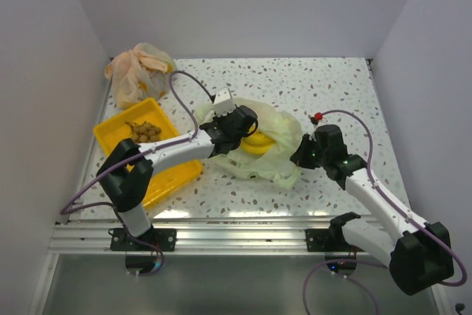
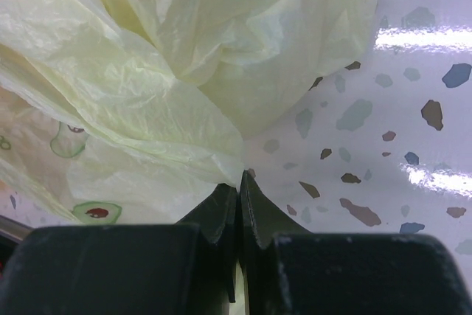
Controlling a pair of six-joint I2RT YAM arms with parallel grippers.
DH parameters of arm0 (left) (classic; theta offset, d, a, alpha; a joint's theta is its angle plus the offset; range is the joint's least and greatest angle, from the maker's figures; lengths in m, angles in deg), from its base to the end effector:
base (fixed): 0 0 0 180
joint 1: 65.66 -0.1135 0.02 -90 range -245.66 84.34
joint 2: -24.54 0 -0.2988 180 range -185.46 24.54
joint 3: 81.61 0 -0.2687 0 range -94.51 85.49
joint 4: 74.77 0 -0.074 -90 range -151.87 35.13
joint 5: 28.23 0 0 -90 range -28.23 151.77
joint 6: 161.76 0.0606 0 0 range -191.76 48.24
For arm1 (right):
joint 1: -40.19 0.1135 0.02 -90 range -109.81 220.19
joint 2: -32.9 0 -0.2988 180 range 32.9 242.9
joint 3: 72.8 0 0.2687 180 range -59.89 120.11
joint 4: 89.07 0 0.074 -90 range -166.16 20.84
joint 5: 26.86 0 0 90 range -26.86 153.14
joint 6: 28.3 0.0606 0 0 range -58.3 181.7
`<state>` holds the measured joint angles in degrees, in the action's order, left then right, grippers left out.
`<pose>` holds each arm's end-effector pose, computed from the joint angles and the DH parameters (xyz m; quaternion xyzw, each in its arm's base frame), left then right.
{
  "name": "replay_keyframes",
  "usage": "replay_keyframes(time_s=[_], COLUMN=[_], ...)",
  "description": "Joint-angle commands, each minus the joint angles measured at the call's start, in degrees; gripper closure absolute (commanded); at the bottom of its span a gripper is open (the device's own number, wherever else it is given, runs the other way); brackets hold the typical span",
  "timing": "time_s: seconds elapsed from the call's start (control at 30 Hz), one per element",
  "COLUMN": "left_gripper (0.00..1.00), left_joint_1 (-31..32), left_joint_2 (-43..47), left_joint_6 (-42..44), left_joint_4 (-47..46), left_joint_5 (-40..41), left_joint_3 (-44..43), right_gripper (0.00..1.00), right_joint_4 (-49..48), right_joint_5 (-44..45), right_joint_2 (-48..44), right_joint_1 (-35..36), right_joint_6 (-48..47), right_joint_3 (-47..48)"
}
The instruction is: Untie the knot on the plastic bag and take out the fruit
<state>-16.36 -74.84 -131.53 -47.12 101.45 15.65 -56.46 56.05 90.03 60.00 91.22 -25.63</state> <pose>0.2983 -0.2875 0.2471 -0.2104 0.8512 -0.1161 0.4667 0.2056 0.0820 0.2272 0.0526 0.9126 0.2190 0.3412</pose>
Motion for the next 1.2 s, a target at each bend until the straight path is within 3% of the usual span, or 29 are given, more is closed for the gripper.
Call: replay_keyframes(time_s=[0.0,0.23,0.43,0.67,0.87,1.1,1.17], left_gripper=[1.0,1.0,1.0,1.0,1.0,1.0,1.0], left_joint_1=[0.36,1.68,1.77,1.68,1.68,0.81,-0.25], left_joint_2=[3.4,3.83,5.68,11.04,15.7,19.3,19.04], left_joint_6=[6.93,19.75,25.56,27.34,29.27,33.83,33.49], left_joint_4=[0.81,4.5,6.09,4.34,0.82,2.74,7.39], left_joint_5=[9.44,14.19,15.78,15.6,10.43,8.23,6.38], left_joint_3=[-3.36,-5.04,-5.21,-5.13,-5.65,-12.66,-15.74], right_gripper=[1.0,1.0,1.0,1.0,1.0,1.0,1.0], right_joint_4=[-0.19,0.95,2.62,1.39,0.51,0.16,0.25], right_joint_5=[2.43,4.28,6.83,6.3,4.54,4.28,4.37], right_joint_2=[-1.31,-0.17,2.46,3.52,4.49,4.14,4.14], right_joint_1=[-0.21,-0.21,-0.21,-0.21,-0.21,-0.21,-0.21], right_joint_6=[1.51,1.77,1.42,1.33,1.42,1.33,1.42], right_joint_3=[1.77,7.03,10.82,7.4,3.89,3.0,3.09])
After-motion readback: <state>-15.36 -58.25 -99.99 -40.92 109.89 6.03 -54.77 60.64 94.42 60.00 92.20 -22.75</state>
